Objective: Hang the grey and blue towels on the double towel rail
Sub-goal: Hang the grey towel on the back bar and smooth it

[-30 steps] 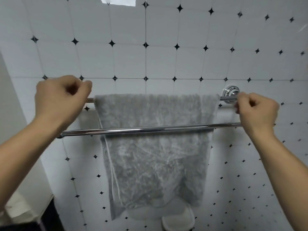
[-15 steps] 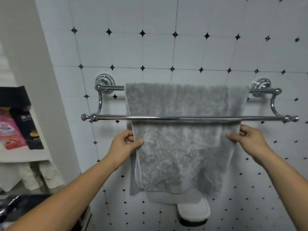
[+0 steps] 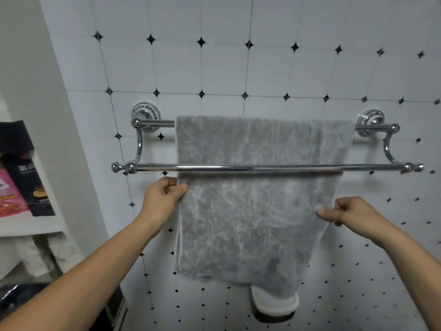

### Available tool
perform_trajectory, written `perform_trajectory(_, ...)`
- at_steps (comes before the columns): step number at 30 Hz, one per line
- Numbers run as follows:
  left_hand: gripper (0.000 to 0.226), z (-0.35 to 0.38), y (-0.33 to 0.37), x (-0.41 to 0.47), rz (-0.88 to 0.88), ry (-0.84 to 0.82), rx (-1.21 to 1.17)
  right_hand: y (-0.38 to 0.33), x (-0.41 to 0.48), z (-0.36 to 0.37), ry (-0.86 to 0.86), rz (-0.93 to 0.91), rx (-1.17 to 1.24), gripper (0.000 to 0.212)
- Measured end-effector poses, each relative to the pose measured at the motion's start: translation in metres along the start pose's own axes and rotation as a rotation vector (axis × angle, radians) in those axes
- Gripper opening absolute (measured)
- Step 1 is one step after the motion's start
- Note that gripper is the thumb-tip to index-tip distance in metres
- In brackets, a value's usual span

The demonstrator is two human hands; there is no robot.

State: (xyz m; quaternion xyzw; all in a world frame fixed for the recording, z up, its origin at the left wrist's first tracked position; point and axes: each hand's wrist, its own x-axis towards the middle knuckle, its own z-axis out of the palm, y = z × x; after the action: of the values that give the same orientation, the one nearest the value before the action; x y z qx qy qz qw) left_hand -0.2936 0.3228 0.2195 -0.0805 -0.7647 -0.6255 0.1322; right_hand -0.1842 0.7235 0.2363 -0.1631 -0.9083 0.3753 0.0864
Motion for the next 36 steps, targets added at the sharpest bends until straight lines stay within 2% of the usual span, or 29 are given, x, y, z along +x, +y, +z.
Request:
perform_trajectory(2,0.014,-0.009,0.008,-0.011,0.031,0.075,0.317,-0.013,-0.003,-0.021,0.001,-0.016,-0.104,0.048)
perform_trajectory(3,0.008,-0.016,0.016,-0.018,0.082,0.136,0.514,-0.021,-0.005,-0.033,0.013,-0.043,-0.13,0.046)
perform_trajectory(4,0.011,-0.022,0.025,-0.026,0.155,0.202,0.642,-0.029,-0.008,-0.044,0.031,-0.081,-0.14,0.043)
perform_trajectory(6,0.031,-0.032,0.044,-0.037,0.357,0.277,0.679,-0.048,-0.012,-0.064,0.107,-0.168,-0.117,0.034)
perform_trajectory(8,0.036,-0.036,0.069,-0.038,0.561,0.335,0.589,-0.069,-0.011,-0.076,0.267,-0.239,-0.071,0.029)
perform_trajectory(9,0.032,-0.038,0.083,-0.033,0.596,0.362,0.511,-0.077,-0.005,-0.079,0.376,-0.249,-0.071,0.03)
perform_trajectory(11,0.021,-0.039,0.107,-0.016,0.532,0.4,0.459,-0.089,0.009,-0.084,0.566,-0.184,-0.167,0.033)
perform_trajectory(12,0.017,-0.039,0.115,-0.006,0.461,0.396,0.522,-0.093,0.017,-0.086,0.602,-0.14,-0.223,0.033)
perform_trajectory(14,0.016,-0.036,0.119,0.015,0.293,0.287,0.656,-0.098,0.03,-0.089,0.534,-0.096,-0.152,0.036)
perform_trajectory(15,0.017,-0.034,0.119,0.025,0.212,0.199,0.584,-0.099,0.035,-0.089,0.457,-0.106,-0.012,0.036)
perform_trajectory(17,0.021,-0.026,0.12,0.033,0.085,0.02,0.268,-0.1,0.04,-0.086,0.339,-0.128,0.281,0.028)
perform_trajectory(19,0.033,-0.021,0.121,0.038,0.033,-0.049,0.086,-0.097,0.046,-0.083,0.331,-0.116,0.408,0.02)
perform_trajectory(21,0.026,-0.017,0.123,0.042,-0.002,-0.024,-0.018,-0.096,0.049,-0.086,0.356,-0.11,0.445,0.02)
perform_trajectory(24,0.016,-0.02,0.126,0.045,0.01,0.103,-0.079,-0.092,0.052,-0.097,0.452,-0.136,0.466,0.027)
perform_trajectory(26,0.025,-0.026,0.125,0.043,0.037,0.147,-0.038,-0.093,0.055,-0.101,0.472,-0.182,0.415,0.028)
perform_trajectory(29,0.038,-0.033,0.119,0.037,0.046,0.073,0.098,-0.094,0.061,-0.1,0.445,-0.26,0.136,0.022)
perform_trajectory(32,0.035,-0.036,0.123,0.036,0.023,0.018,0.133,-0.096,0.059,-0.104,0.395,-0.292,-0.025,0.02)
perform_trajectory(34,0.019,-0.032,0.129,0.037,0.032,0.086,0.055,-0.097,0.055,-0.108,0.351,-0.302,-0.042,0.019)
perform_trajectory(36,0.024,-0.026,0.137,0.036,0.047,0.165,-0.025,-0.096,0.054,-0.11,0.316,-0.307,-0.065,0.022)
